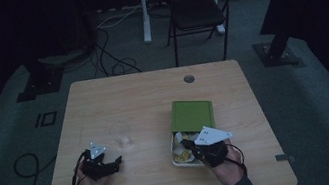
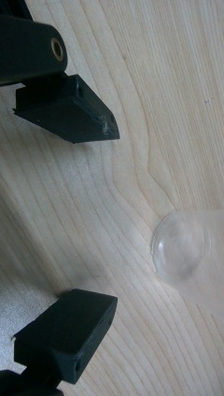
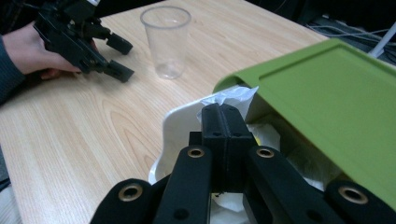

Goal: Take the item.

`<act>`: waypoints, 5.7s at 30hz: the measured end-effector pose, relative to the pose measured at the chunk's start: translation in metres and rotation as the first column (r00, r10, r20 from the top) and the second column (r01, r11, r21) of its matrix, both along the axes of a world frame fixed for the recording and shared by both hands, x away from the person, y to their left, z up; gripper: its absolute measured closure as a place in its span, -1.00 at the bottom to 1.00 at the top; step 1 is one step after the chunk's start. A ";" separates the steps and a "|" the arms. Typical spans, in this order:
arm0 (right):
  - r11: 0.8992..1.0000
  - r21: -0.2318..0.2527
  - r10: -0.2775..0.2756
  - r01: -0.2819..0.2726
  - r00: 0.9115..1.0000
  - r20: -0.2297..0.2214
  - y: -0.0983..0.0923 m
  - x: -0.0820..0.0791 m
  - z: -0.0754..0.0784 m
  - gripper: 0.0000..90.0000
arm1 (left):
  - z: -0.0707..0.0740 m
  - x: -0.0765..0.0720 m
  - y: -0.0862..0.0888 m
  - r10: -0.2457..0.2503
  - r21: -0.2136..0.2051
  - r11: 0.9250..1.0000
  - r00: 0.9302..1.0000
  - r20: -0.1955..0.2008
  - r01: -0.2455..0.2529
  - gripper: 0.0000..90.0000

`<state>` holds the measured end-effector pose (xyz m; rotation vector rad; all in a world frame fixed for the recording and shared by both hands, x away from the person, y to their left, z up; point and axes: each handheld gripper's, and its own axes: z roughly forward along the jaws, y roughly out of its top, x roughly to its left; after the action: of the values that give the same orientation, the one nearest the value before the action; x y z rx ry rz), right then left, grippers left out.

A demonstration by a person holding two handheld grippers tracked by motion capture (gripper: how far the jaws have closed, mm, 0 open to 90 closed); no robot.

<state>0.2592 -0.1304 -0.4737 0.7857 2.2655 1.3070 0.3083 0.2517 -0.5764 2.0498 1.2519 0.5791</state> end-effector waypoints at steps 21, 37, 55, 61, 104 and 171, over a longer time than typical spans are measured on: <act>0.999 0.007 0.039 -0.039 0.998 0.051 0.008 -0.006 0.024 1.00 | 0.000 0.000 0.000 -0.001 0.002 1.000 1.000 0.003 0.001 -0.59; 0.997 0.011 0.080 -0.080 0.995 0.067 0.018 -0.015 0.031 1.00 | 0.000 0.000 0.000 -0.001 0.002 1.000 1.000 0.003 0.001 -0.59; 0.990 0.031 0.132 -0.134 0.989 0.069 0.036 -0.012 0.038 1.00 | 0.000 0.000 0.000 -0.001 0.002 1.000 1.000 0.003 0.001 -0.59; 0.989 0.031 0.141 -0.144 0.987 0.073 0.041 -0.009 0.039 1.00 | 0.000 0.000 0.000 -0.001 0.002 1.000 1.000 0.003 0.001 -0.59; 0.981 0.072 0.175 -0.181 0.980 0.092 0.082 0.022 0.051 1.00 | 0.000 0.000 0.000 -0.001 0.000 1.000 1.000 0.002 0.001 -0.59; 0.978 0.081 0.184 -0.190 0.980 0.081 0.145 0.070 0.054 1.00 | 0.000 0.000 0.000 -0.004 0.003 1.000 1.000 -0.003 0.004 -0.59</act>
<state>0.3291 0.0145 -0.4197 0.5530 2.2815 1.5041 0.3085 0.2521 -0.5760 2.0558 1.2489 0.5773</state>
